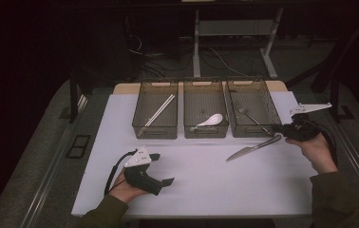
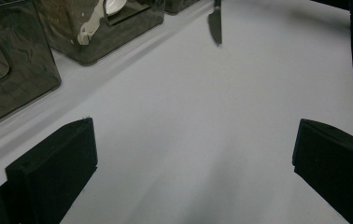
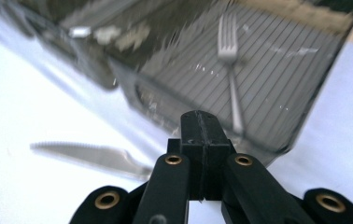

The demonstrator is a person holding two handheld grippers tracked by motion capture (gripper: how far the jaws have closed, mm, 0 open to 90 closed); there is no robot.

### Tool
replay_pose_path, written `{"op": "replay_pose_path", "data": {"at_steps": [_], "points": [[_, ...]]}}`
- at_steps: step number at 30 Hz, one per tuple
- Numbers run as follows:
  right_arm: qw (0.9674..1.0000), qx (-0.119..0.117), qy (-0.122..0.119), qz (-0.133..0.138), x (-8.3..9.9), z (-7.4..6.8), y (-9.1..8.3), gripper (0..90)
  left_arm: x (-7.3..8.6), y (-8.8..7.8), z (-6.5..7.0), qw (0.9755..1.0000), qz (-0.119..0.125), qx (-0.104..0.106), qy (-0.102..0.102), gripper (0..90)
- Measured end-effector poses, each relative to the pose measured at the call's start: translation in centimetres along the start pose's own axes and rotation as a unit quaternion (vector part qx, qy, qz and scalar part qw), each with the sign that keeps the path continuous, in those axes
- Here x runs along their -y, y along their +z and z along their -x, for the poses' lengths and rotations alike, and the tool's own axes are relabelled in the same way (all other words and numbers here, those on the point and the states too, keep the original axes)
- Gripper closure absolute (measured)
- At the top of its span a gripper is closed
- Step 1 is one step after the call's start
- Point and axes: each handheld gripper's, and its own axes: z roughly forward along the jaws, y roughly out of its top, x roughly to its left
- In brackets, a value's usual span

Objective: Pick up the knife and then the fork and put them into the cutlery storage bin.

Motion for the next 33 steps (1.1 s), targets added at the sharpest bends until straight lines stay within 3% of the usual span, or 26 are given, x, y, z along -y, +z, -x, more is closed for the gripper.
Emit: {"op": "replay_pose_path", "data": {"at_steps": [11,19,33], "points": [[0.9963,0.021,-0.030,-0.078,1.7,-0.7,4.2,89.8,0.0,0.0,0.0,1.0000,0.000,0.000,-0.001,0.0],[0.9937,0.031,-0.035,-0.102,2.0,-0.6,5.8,89.9,0.0,0.0,0.0,1.0000,-0.001,0.000,0.000,0.0],[0.9919,0.028,-0.045,-0.116,2.0,-0.7,6.0,90.0,0.0,0.0,0.0,1.0000,-0.001,0.002,-0.003,0.0]]}}
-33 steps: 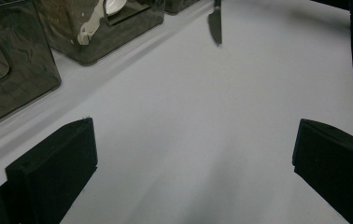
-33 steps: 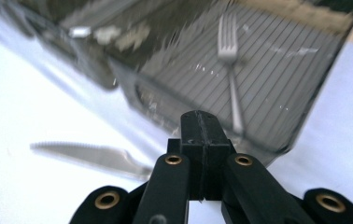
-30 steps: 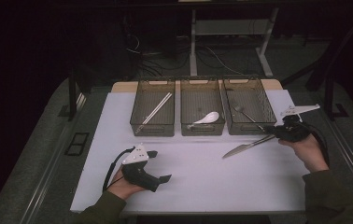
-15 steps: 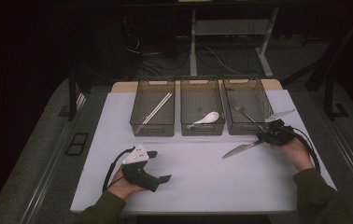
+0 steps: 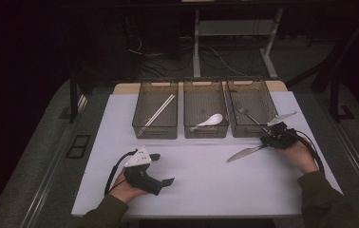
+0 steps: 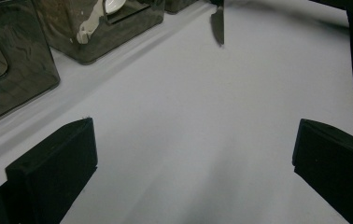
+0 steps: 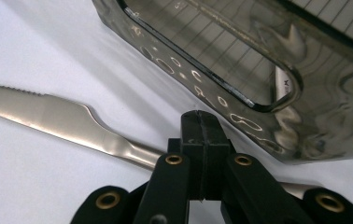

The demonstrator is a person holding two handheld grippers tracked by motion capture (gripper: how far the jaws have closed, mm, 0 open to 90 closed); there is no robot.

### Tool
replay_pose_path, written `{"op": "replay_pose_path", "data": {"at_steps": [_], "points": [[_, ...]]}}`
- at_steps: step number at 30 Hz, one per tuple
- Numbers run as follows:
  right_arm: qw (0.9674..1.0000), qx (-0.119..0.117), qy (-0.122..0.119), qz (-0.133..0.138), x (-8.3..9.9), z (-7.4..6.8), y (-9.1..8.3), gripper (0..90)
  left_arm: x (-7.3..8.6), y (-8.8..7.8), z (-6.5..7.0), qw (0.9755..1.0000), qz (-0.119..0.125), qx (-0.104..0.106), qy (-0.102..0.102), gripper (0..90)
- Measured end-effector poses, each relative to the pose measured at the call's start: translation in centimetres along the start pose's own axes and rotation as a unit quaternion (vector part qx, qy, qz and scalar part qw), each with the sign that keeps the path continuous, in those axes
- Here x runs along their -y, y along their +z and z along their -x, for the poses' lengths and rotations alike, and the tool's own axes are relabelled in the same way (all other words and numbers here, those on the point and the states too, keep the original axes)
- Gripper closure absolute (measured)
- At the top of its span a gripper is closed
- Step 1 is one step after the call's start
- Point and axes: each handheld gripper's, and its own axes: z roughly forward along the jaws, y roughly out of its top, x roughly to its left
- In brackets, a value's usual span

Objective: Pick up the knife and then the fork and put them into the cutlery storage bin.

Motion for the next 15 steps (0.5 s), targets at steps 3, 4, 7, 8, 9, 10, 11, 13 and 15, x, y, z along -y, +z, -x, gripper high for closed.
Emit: {"op": "replay_pose_path", "data": {"at_steps": [3,4,7,8,9,10,11,13,15], "points": [[1.0000,-0.002,-0.005,-0.006,0.2,-0.1,-0.3,90.0,0.0,0.0,0.0,1.0000,0.001,0.000,0.000,0.0],[0.9999,-0.003,-0.007,-0.009,0.2,-0.1,-0.4,90.0,0.0,0.0,0.0,1.0000,0.002,0.001,0.000,0.0],[0.9999,0.002,-0.010,-0.012,0.5,-0.1,-0.8,90.0,0.0,-0.1,0.0,1.0000,0.003,0.000,-0.001,0.0],[0.9999,0.006,-0.009,-0.010,0.6,0.0,-0.9,90.0,0.0,0.0,0.0,1.0000,0.002,0.001,0.000,0.0],[0.9999,0.012,-0.007,-0.010,0.7,0.2,-1.0,90.0,0.0,0.0,0.0,1.0000,0.001,0.000,0.000,0.0],[0.9998,0.017,-0.004,-0.007,0.8,0.5,-1.0,90.0,0.0,0.0,0.0,1.0000,0.000,0.000,0.001,0.0],[0.9997,0.023,0.000,-0.006,0.9,0.8,-1.0,90.0,0.0,0.0,0.0,1.0000,-0.001,0.000,0.001,0.0],[0.9995,0.032,0.006,-0.004,1.0,1.3,-0.9,90.0,0.0,0.0,0.0,1.0000,-0.002,0.000,0.001,0.0],[0.9993,0.036,0.009,-0.005,1.1,1.6,-0.9,90.0,0.0,0.1,0.0,1.0000,-0.001,0.000,0.000,0.0]]}}
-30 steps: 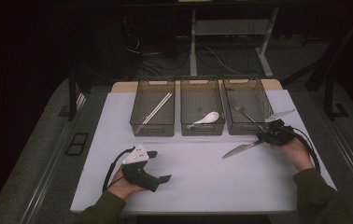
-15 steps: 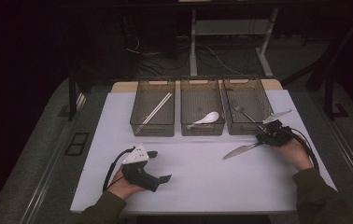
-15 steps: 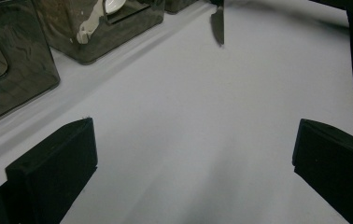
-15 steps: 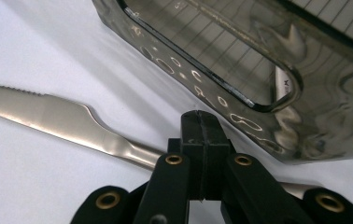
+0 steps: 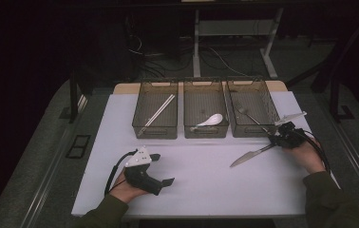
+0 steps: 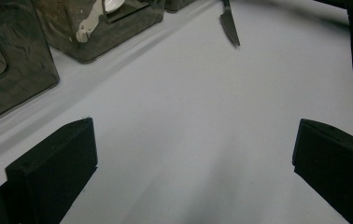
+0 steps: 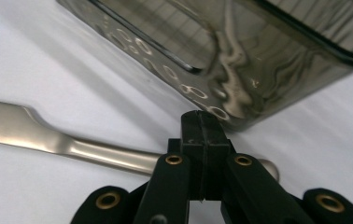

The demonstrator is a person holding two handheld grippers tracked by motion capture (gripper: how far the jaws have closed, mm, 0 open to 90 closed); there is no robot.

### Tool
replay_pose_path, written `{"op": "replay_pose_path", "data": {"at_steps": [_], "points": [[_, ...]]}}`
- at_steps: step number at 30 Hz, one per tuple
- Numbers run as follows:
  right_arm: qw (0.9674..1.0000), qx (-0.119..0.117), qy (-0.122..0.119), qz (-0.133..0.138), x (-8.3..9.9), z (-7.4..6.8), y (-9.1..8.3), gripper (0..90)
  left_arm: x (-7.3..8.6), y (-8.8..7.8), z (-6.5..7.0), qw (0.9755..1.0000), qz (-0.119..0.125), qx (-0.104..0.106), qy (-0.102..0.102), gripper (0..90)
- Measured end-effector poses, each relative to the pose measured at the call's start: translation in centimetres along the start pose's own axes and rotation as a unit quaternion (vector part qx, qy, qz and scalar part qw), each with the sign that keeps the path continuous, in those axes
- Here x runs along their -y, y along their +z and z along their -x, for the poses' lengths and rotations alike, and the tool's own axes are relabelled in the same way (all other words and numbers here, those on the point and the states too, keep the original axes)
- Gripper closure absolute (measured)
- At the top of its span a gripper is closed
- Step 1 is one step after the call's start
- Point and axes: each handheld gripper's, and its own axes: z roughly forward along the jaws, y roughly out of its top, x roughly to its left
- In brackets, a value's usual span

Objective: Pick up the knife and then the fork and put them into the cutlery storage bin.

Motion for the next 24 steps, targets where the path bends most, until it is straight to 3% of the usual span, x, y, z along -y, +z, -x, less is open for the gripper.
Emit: {"op": "replay_pose_path", "data": {"at_steps": [8,13,24], "points": [[0.9999,0.001,-0.009,-0.014,0.5,-0.2,-0.6,90.0,0.0,-0.1,0.0,1.0000,0.002,0.000,0.000,0.0],[0.9994,-0.017,-0.010,-0.027,1.3,-0.4,-1.4,90.0,0.0,-0.1,0.1,1.0000,0.003,0.000,0.002,0.0],[0.9965,-0.050,-0.042,-0.052,2.4,-1.7,-2.6,90.0,-0.1,-0.2,0.1,1.0000,0.003,0.000,0.003,0.0]]}}
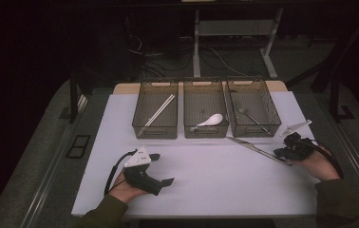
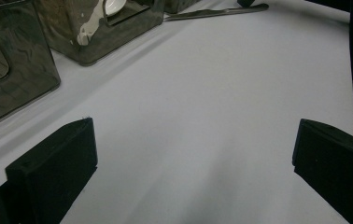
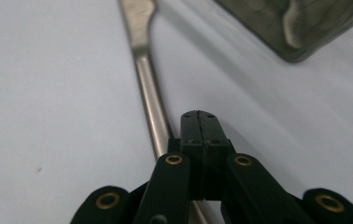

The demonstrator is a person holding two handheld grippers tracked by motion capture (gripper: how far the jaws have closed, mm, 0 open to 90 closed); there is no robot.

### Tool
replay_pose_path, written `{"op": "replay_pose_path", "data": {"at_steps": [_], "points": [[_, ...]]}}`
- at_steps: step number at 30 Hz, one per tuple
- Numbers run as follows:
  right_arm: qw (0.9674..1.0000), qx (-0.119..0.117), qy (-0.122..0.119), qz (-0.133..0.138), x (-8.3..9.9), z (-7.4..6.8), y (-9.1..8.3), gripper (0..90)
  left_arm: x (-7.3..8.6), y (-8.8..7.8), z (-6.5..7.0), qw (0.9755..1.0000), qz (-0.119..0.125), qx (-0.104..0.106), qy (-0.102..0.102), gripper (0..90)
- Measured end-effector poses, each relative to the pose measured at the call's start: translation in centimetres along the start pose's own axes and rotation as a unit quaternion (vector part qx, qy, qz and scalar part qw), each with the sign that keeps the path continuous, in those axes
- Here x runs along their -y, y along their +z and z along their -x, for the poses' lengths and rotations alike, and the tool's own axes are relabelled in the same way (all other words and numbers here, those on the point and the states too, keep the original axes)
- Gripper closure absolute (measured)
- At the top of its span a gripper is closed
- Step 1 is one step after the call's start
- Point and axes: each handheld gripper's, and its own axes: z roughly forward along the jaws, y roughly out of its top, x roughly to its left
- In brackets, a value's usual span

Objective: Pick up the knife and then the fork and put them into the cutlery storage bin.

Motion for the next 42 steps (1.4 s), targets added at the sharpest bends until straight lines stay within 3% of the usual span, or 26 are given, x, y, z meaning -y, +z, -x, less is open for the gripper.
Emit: {"op": "replay_pose_path", "data": {"at_steps": [5,10,12,17,23,28,33,42], "points": [[0.9994,-0.022,-0.019,-0.016,0.0,-0.5,-0.3,90.0,0.0,0.0,0.0,1.0000,0.001,0.000,0.000,0.0],[0.9994,-0.027,-0.016,-0.014,-0.2,-0.3,-0.9,89.2,0.0,0.0,0.0,1.0000,0.000,0.000,0.001,0.0],[0.9992,-0.040,-0.007,-0.005,-0.5,-0.2,-1.7,80.9,0.0,0.0,0.0,1.0000,-0.001,-0.001,0.001,0.0],[0.9983,-0.054,-0.019,-0.013,-1.9,-0.7,-2.4,71.4,0.0,0.1,0.0,1.0000,0.000,-0.001,-0.001,0.0],[0.9960,-0.063,-0.042,-0.047,-3.9,-1.8,-1.3,69.3,0.0,0.1,0.0,1.0000,0.000,-0.001,0.000,0.0],[0.9941,-0.056,-0.054,-0.076,-5.1,-2.1,-0.3,69.5,0.0,0.0,0.0,1.0000,-0.001,0.000,0.001,0.0],[0.9913,-0.061,-0.062,-0.099,-5.9,-2.4,0.5,70.4,0.0,0.1,0.0,1.0000,-0.002,0.000,0.001,0.0],[0.9849,-0.043,-0.075,-0.150,-6.7,-2.6,1.8,74.9,0.0,0.1,0.0,1.0000,-0.002,0.000,0.001,0.0]]}}
